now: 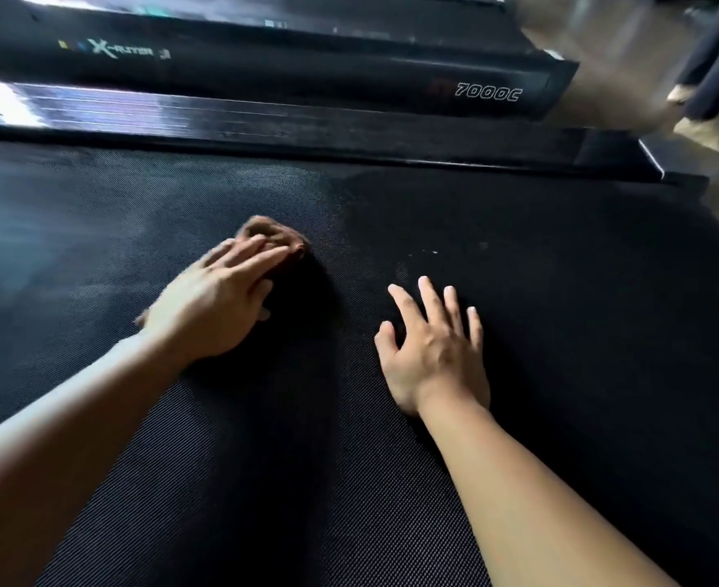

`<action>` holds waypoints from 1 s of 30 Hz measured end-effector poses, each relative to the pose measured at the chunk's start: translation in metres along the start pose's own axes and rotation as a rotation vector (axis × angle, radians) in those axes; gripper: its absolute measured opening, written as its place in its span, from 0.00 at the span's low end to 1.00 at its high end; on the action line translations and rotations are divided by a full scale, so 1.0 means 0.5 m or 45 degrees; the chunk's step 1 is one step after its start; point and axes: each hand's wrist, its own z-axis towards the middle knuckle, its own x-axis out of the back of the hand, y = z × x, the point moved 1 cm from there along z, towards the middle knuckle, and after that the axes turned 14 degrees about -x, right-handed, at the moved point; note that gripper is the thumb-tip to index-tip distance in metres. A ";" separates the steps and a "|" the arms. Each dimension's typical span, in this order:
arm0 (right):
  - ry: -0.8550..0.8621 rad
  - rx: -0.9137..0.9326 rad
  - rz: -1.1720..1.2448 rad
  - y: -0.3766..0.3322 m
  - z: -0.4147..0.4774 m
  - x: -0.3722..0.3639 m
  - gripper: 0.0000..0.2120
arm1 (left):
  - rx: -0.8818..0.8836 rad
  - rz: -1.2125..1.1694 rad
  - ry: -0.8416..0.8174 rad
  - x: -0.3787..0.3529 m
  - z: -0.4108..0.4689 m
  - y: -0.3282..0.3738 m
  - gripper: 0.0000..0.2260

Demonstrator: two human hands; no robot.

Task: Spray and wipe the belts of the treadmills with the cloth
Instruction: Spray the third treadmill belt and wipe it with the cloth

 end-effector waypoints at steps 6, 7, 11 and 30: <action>0.020 0.004 -0.003 0.000 0.001 -0.003 0.27 | 0.358 0.074 0.039 0.016 0.061 -0.121 0.23; 0.022 0.003 -0.001 0.000 0.002 -0.004 0.27 | 0.357 0.078 0.040 0.014 0.085 -0.122 0.23; 0.022 -0.001 -0.015 0.000 0.001 -0.004 0.27 | 0.369 0.105 0.013 -0.010 0.164 -0.100 0.23; 0.027 -0.011 0.000 0.001 0.003 -0.004 0.27 | 0.104 0.039 -0.035 0.033 -0.088 -0.052 0.25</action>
